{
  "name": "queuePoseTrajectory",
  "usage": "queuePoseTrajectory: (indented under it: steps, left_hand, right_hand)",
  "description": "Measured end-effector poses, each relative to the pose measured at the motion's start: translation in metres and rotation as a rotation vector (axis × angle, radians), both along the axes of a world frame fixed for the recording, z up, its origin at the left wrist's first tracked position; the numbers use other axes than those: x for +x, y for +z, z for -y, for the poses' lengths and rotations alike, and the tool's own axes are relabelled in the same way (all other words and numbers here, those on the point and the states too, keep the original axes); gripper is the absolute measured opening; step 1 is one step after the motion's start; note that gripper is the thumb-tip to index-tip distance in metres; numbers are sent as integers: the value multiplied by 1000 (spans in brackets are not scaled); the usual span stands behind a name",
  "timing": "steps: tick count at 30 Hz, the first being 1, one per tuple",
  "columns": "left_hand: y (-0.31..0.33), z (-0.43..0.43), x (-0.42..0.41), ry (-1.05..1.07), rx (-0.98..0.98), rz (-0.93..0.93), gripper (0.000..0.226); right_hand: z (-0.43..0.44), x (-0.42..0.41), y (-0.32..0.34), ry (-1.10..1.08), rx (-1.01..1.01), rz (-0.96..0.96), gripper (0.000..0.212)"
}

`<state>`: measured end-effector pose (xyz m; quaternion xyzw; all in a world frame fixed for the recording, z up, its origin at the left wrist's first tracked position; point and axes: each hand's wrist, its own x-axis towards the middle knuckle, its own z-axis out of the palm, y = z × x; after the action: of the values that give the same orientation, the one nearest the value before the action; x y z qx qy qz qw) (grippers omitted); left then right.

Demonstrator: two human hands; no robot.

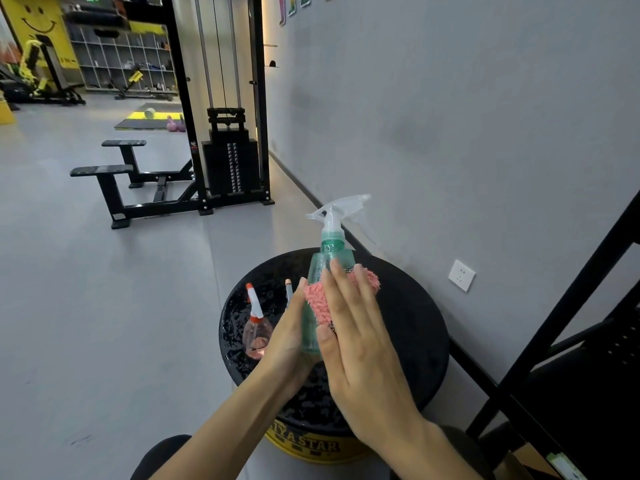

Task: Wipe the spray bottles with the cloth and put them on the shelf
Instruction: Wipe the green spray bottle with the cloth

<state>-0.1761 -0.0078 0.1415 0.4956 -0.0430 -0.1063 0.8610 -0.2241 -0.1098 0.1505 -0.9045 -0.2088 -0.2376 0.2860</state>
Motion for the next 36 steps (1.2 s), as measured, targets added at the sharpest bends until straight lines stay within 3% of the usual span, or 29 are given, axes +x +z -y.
queuePoseTrajectory:
  steps: [12,19,23,27,30,36]
  left_hand:
    - [-1,4,-7,-46,-5,0,43]
    - [-4,0,-7,-16,-32,-40,45]
    - [-6,1,-11,-36,-35,-57,49]
    - [-6,4,-15,-46,-29,-72,49]
    - [-6,5,-16,-32,-25,-84,47]
    - [-2,6,-20,-33,-64,-74,45]
  right_hand:
    - [8,29,21,-14,111,-91,56]
    - [4,8,-6,3,185,27,53]
    - [10,16,11,-7,331,41,53]
    - [16,34,49,-36,372,184,55]
    - [18,52,78,-42,256,251,50]
    - [14,79,85,-13,-270,79,44]
